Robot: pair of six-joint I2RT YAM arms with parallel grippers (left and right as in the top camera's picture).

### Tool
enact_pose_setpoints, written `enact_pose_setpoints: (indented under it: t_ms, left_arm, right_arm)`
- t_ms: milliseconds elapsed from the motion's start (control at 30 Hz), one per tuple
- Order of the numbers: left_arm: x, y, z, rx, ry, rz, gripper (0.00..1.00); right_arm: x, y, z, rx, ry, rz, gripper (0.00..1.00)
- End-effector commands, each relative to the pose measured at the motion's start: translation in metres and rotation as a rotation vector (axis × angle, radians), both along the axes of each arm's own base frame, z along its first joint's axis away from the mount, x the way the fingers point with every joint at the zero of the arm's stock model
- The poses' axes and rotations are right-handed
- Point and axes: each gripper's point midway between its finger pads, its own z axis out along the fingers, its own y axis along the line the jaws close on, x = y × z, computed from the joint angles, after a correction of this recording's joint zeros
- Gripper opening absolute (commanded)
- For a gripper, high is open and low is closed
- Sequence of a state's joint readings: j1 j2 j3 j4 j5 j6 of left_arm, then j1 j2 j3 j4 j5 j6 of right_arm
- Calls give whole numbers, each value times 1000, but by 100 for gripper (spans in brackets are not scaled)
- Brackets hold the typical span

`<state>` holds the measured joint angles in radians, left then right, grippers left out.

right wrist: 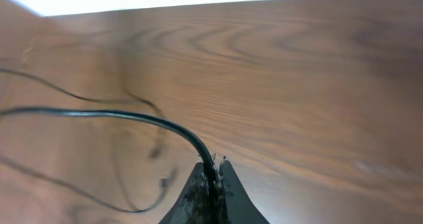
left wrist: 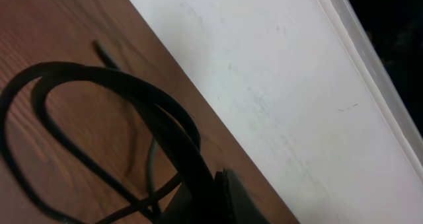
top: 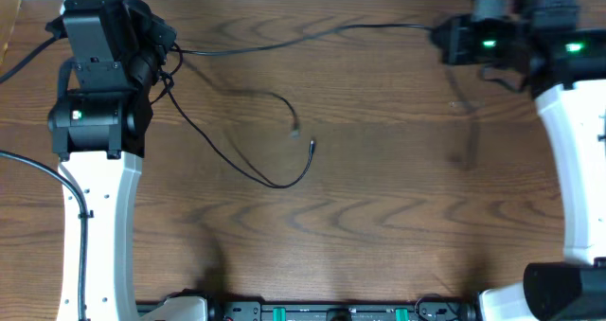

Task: Untangle cables
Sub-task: 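Pull the right gripper right, stretching one black cable away from the other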

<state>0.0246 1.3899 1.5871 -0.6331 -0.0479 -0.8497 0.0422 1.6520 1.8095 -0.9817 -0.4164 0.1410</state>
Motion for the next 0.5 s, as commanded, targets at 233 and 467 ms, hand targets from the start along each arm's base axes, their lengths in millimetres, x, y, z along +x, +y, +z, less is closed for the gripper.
enact_pose_setpoints:
  t_ms: [233, 467]
  left_arm:
    - [-4, 11, 0, 31, 11, 47, 8]
    - [-5, 16, 0, 53, 14, 67, 8]
  right_arm:
    - [3, -73, -11, 49, 64, -177, 1]
    - [-2, -102, -30, -92, 137, -345, 1]
